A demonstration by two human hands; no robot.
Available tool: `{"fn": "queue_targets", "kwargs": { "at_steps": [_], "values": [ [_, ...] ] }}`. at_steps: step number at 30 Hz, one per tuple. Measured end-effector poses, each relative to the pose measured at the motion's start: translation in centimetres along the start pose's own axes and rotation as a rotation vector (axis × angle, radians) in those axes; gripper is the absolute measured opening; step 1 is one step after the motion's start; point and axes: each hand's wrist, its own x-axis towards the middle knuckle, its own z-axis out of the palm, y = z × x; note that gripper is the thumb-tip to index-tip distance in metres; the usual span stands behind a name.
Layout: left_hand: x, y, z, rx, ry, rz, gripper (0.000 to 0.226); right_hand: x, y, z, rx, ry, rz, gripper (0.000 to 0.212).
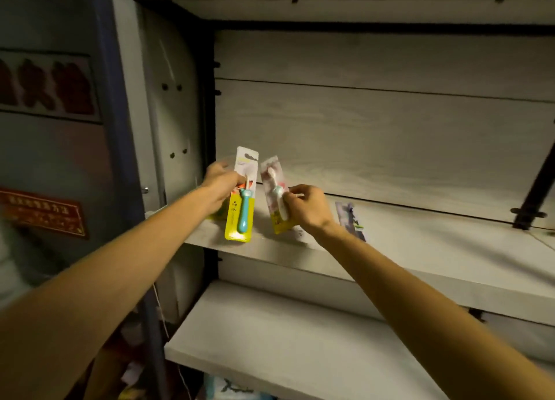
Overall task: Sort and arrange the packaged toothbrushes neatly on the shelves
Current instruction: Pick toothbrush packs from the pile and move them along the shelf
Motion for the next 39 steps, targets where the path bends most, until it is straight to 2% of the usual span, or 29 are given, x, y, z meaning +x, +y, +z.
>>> {"fn": "queue_targets", "kwargs": {
  "at_steps": [6,9,12,16,18,21,25,30,33,39],
  "values": [
    [5.2,-3.1,-1.3,0.172,-0.087,0.07,0.039,3.9,0.0,3.9,-0.228,-0.021,-0.019,0.029],
    [6.7,-5.6,-1.9,0.443,-0.177,0.087,0.046,5.1,0.6,4.8,-0.36,-0.053,-0.02,0.029],
    [7.1,-6.9,-2.3,0.724,-0.167,0.189,0.05,6.1,0.9,5.0,-0.579,-0.084,-0.047,0.031],
    [7.6,-6.8,-1.6,0.862,-0.179,0.249,0.046,7.1,1.5,4.5,-0.742,-0.196,-0.037,0.035],
    [7.3,-6.5,-1.2,0.955,-0.167,0.288,0.047,7.0,1.9,4.2,-0.755,-0.246,-0.075,0.038],
    [6.5,-5.8,-0.5,0.979,-0.108,0.388,0.044,6.3,2.4,3.3,-0.709,-0.162,-0.137,0.046],
    [5.4,-4.0,1.7,1.014,-0.159,0.496,0.038,5.0,3.0,-0.1,-0.841,-0.101,-0.133,0.066],
    [1.6,-2.1,7.5,1.089,-0.261,0.675,0.047,1.8,4.8,-6.6,-1.01,-0.011,-0.164,0.071],
    [-1.6,-1.6,11.4,1.093,-0.317,0.734,0.052,-0.6,6.0,-11.3,-1.077,0.027,-0.131,0.077],
    [-8.7,0.6,18.5,1.144,-0.433,0.96,0.057,-7.0,8.1,-22.2,-1.149,0.153,-0.053,0.083]
  ]
}}
